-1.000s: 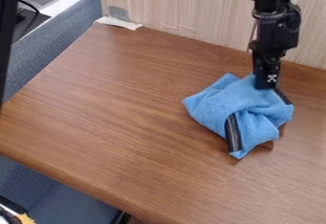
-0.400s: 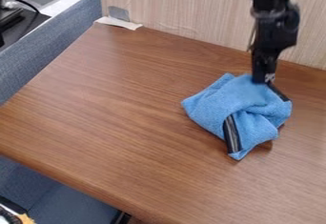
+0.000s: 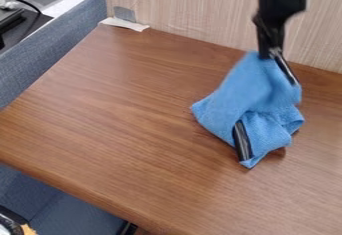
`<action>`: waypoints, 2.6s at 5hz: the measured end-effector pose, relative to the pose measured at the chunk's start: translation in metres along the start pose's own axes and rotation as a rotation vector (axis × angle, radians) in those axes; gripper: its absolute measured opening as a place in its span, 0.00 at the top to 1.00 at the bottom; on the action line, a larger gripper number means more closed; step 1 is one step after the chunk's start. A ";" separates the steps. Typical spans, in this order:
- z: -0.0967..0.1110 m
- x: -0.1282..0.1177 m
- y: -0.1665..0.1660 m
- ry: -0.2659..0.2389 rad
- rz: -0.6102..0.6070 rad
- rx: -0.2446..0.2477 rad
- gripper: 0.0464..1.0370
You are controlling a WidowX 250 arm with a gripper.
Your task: Unfold the cloth from top right to bottom left
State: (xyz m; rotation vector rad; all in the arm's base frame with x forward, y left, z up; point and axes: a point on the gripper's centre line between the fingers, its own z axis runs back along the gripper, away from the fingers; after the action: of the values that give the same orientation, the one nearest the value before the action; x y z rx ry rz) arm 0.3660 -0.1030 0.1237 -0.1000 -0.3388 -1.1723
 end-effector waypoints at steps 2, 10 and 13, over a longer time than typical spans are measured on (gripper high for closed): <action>0.025 -0.072 -0.029 -0.003 0.156 0.017 0.99; -0.007 -0.182 -0.070 0.215 0.454 0.062 0.24; 0.054 -0.151 -0.056 0.158 0.334 0.141 0.04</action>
State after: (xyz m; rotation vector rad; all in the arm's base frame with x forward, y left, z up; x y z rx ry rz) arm 0.2516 0.0222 0.1217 0.0580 -0.2532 -0.8168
